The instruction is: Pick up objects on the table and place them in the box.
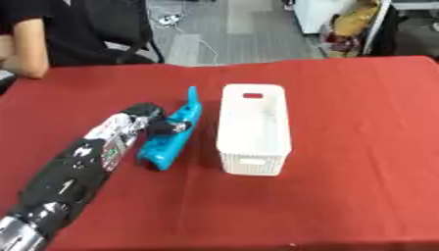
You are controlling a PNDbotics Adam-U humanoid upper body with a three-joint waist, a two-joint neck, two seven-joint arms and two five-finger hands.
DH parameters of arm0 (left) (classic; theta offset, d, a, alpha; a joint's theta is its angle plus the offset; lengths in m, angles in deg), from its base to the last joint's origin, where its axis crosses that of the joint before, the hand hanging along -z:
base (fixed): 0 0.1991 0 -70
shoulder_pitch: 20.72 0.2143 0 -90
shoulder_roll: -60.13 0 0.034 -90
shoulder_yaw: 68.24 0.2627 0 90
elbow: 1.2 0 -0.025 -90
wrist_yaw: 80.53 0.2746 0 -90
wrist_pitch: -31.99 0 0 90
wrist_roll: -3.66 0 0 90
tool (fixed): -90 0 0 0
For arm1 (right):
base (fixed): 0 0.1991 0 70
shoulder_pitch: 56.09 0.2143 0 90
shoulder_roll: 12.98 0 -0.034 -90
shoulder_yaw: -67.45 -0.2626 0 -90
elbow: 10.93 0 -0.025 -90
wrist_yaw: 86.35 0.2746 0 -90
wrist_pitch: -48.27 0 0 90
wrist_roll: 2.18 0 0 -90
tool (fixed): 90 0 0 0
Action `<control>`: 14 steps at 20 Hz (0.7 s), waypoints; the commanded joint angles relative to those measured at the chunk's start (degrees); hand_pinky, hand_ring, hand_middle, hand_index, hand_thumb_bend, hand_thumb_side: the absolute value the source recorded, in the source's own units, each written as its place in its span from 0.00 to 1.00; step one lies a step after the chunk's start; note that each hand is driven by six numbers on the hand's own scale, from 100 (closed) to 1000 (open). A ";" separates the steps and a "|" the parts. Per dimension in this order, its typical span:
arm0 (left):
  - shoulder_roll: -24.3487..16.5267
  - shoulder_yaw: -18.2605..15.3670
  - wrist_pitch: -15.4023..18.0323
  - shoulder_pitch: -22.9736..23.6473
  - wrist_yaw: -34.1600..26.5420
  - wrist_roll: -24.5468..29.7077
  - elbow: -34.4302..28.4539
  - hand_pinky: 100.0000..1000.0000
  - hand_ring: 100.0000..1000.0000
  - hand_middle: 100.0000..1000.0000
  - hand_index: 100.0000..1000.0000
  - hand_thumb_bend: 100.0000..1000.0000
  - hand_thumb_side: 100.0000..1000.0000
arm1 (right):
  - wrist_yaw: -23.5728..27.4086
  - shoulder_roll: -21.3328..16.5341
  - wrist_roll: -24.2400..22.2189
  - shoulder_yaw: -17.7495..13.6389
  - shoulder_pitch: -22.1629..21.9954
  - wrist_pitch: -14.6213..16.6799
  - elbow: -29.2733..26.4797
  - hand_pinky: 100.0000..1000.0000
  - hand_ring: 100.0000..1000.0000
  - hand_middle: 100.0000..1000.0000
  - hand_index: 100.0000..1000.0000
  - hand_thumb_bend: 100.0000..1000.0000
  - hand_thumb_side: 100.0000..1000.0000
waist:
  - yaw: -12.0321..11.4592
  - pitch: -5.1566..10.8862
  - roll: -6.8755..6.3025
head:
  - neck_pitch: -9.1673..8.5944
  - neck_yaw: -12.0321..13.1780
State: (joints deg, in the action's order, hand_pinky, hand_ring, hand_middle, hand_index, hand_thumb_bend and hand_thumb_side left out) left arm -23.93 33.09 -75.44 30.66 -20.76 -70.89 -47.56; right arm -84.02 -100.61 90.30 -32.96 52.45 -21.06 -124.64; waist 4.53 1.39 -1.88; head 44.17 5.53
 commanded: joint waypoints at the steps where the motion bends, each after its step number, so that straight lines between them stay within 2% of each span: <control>1: 0.65 -0.87 -1.64 0.71 1.97 -3.39 4.63 0.36 0.38 0.50 0.70 0.71 0.94 | 0.03 -1.11 0.12 -0.30 0.88 0.20 -0.88 0.74 0.88 0.87 0.94 0.00 0.97 | -0.04 -0.01 0.26 | -0.05 0.36; 2: 1.11 -1.06 -1.91 0.69 3.16 -4.26 5.23 0.32 0.32 0.47 0.69 0.69 0.94 | 0.02 -1.12 0.15 -0.33 0.87 0.22 -0.88 0.74 0.88 0.87 0.94 0.00 0.97 | -0.05 -0.01 0.27 | -0.05 0.39; 3: 1.58 -1.33 -2.16 0.68 4.21 -4.93 5.79 0.33 0.34 0.48 0.69 0.69 0.94 | -0.01 -1.12 0.16 -0.34 0.85 0.22 -0.88 0.74 0.88 0.87 0.94 0.00 0.97 | -0.05 0.00 0.28 | -0.05 0.44; 4: 1.94 -1.71 -2.33 0.73 4.86 -5.39 6.28 0.25 0.26 0.42 0.66 0.65 0.92 | -0.03 -1.10 0.17 -0.35 0.85 0.22 -0.88 0.74 0.88 0.87 0.94 0.00 0.97 | -0.07 0.02 0.30 | -0.05 0.46; 5: 2.21 -2.20 -2.50 0.79 4.96 -5.77 6.75 0.28 0.29 0.44 0.67 0.66 0.93 | -0.04 -1.06 0.20 -0.38 0.85 0.22 -0.88 0.74 0.88 0.87 0.94 0.00 0.97 | -0.09 0.04 0.32 | -0.05 0.48; 6: 2.37 -2.66 -2.62 0.86 4.71 -6.14 7.13 0.05 0.10 0.27 0.51 0.52 0.81 | -0.04 -1.02 0.23 -0.40 0.86 0.22 -0.88 0.74 0.88 0.87 0.94 0.00 0.97 | -0.12 0.06 0.33 | -0.05 0.46; 7: 2.39 -3.54 -2.86 1.06 3.33 -6.89 7.61 0.02 0.08 0.25 0.48 0.41 0.69 | -0.05 -0.98 0.30 -0.44 0.89 0.24 -0.88 0.74 0.88 0.87 0.94 0.00 0.96 | -0.14 0.10 0.34 | -0.05 0.42; 8: 2.28 -4.05 -3.03 1.20 1.87 -7.93 8.07 0.00 0.00 0.07 0.25 0.22 0.45 | -0.06 -0.95 0.34 -0.46 0.90 0.25 -0.88 0.74 0.88 0.87 0.94 0.00 0.97 | -0.14 0.11 0.33 | -0.05 0.39; 9: 2.08 -4.37 -3.12 1.36 0.49 -9.23 8.43 0.00 0.00 0.00 0.14 0.11 0.31 | -0.08 -0.92 0.38 -0.48 0.90 0.24 -0.88 0.74 0.88 0.87 0.94 0.00 0.97 | -0.13 0.11 0.32 | -0.05 0.35; 10: 1.97 -4.53 -3.12 1.56 -0.81 -10.45 8.89 0.00 0.00 0.00 0.07 0.02 0.26 | -0.13 -0.91 0.40 -0.50 0.90 0.22 -0.88 0.74 0.88 0.87 0.94 0.00 0.97 | -0.12 0.08 0.31 | -0.05 0.32; 12: 1.72 -5.05 -2.49 2.27 -4.37 -12.33 10.06 0.00 0.00 0.00 0.02 0.03 0.19 | -0.18 -0.88 0.48 -0.56 0.92 0.22 -0.88 0.74 0.88 0.87 0.94 0.00 0.97 | -0.14 -0.04 0.29 | -0.05 0.24; 14: 1.30 -4.76 -1.44 2.84 -7.13 -13.05 10.67 0.00 0.00 0.00 0.00 0.02 0.16 | -0.21 -0.92 0.53 -0.62 0.90 0.23 -0.88 0.74 0.88 0.87 0.94 0.00 0.97 | -0.16 -0.18 0.27 | -0.05 0.20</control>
State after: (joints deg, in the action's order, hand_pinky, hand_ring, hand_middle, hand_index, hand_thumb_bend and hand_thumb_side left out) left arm -21.59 28.42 -76.84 30.74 -26.23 -83.93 -41.70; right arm -84.08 -100.61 90.60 -33.24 52.48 -20.82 -124.64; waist 4.53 1.66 -1.89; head 44.18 5.54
